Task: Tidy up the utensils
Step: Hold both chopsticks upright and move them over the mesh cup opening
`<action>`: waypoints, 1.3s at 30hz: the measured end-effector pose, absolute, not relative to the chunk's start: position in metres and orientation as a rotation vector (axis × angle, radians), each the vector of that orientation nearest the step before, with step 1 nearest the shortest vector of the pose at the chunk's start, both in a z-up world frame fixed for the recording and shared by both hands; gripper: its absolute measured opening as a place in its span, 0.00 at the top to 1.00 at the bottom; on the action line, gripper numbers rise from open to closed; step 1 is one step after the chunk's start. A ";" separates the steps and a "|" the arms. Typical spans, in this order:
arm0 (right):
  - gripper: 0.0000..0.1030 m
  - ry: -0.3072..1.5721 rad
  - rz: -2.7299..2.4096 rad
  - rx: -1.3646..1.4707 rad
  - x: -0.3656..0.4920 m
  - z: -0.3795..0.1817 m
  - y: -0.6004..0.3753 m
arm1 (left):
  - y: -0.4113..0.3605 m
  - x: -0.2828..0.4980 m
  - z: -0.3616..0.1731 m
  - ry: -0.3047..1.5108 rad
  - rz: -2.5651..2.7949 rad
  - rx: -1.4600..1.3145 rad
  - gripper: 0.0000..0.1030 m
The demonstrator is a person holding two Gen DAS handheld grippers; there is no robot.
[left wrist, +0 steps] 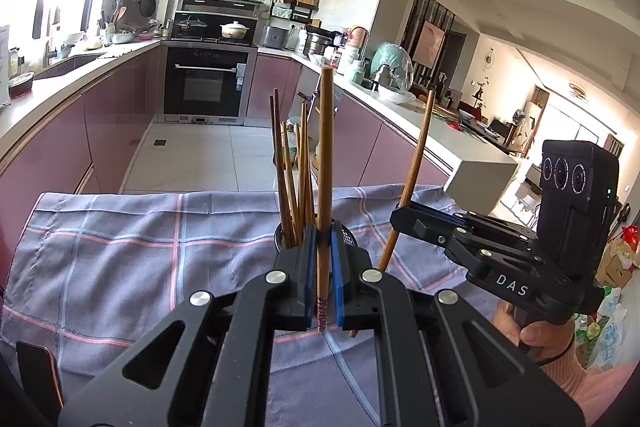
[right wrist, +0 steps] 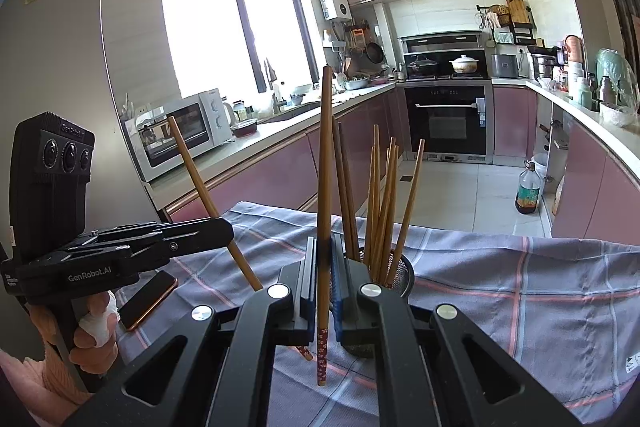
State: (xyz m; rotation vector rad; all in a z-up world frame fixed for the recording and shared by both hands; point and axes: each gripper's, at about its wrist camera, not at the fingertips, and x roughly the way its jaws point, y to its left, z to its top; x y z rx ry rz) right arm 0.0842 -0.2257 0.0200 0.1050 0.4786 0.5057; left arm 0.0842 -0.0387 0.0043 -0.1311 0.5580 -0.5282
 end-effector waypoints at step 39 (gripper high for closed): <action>0.95 0.413 0.505 0.104 0.096 0.037 -0.234 | -0.041 0.085 0.026 0.496 -0.542 -0.109 0.93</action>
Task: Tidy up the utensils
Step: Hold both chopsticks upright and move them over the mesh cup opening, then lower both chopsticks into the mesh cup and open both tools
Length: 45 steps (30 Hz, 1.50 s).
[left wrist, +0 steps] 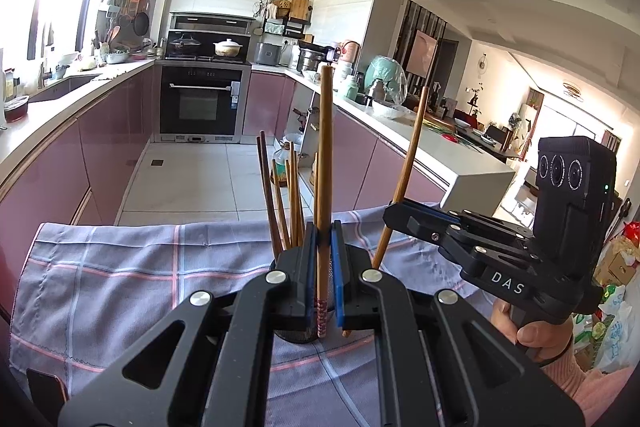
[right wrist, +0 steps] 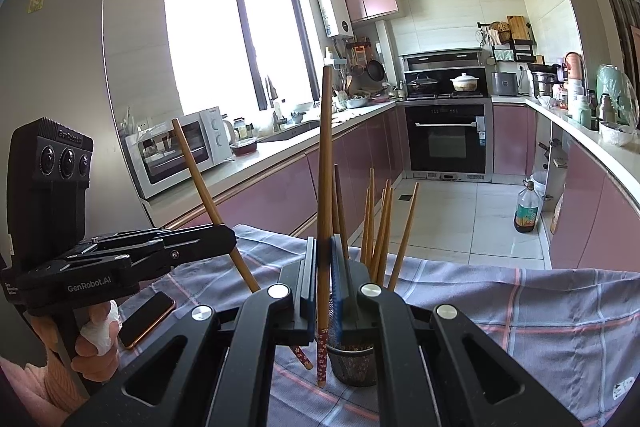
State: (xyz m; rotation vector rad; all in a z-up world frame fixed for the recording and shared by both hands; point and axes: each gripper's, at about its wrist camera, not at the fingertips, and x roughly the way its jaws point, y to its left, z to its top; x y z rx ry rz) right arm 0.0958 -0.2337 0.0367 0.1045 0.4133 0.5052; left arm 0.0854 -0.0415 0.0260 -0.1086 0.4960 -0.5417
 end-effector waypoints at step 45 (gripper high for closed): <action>0.95 0.468 0.420 0.127 0.138 0.023 -0.221 | -0.059 0.116 0.030 0.551 -0.488 -0.064 0.93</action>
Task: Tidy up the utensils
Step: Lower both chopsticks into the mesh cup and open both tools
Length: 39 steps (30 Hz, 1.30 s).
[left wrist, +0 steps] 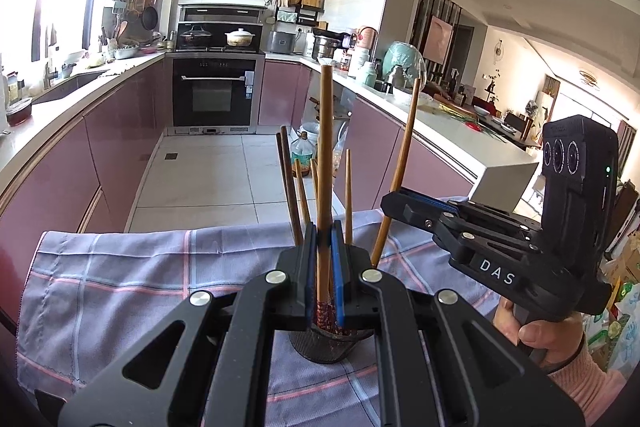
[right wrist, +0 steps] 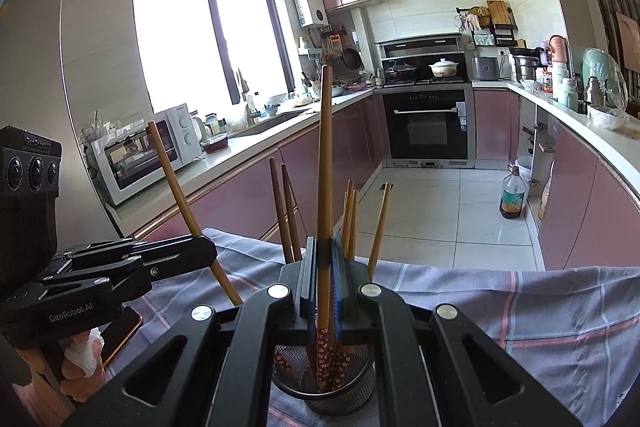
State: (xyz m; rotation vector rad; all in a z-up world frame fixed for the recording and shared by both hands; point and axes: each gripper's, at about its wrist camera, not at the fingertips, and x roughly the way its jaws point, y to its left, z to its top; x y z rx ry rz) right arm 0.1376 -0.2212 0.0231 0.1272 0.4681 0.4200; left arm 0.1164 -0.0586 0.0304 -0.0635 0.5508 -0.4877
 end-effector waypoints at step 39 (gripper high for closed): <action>0.94 0.624 0.379 0.103 0.166 -0.024 -0.217 | -0.072 0.178 -0.036 0.760 -0.513 -0.019 0.92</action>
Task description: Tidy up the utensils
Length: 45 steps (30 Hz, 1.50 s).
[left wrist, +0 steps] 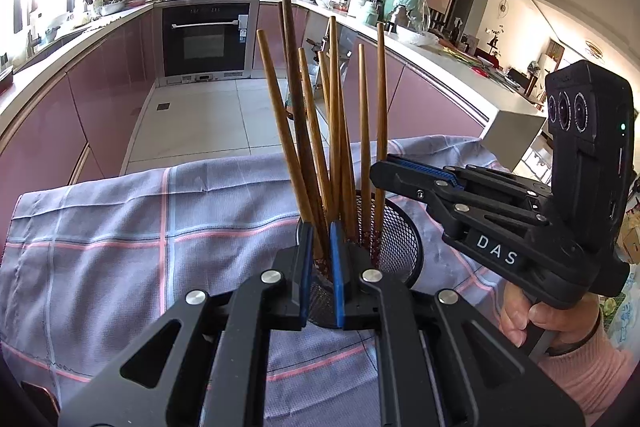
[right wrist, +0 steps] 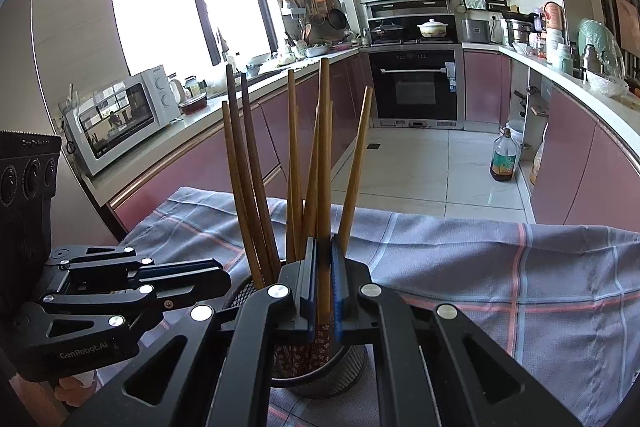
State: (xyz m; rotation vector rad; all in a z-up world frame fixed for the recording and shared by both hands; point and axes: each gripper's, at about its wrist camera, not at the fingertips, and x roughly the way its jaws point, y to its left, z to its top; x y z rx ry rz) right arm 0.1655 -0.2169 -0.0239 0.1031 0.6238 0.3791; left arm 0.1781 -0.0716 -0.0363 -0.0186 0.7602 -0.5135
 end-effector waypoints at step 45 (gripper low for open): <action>0.07 0.347 0.293 0.050 0.028 -0.029 -0.192 | 0.017 0.041 -0.028 0.405 -0.119 -0.080 0.06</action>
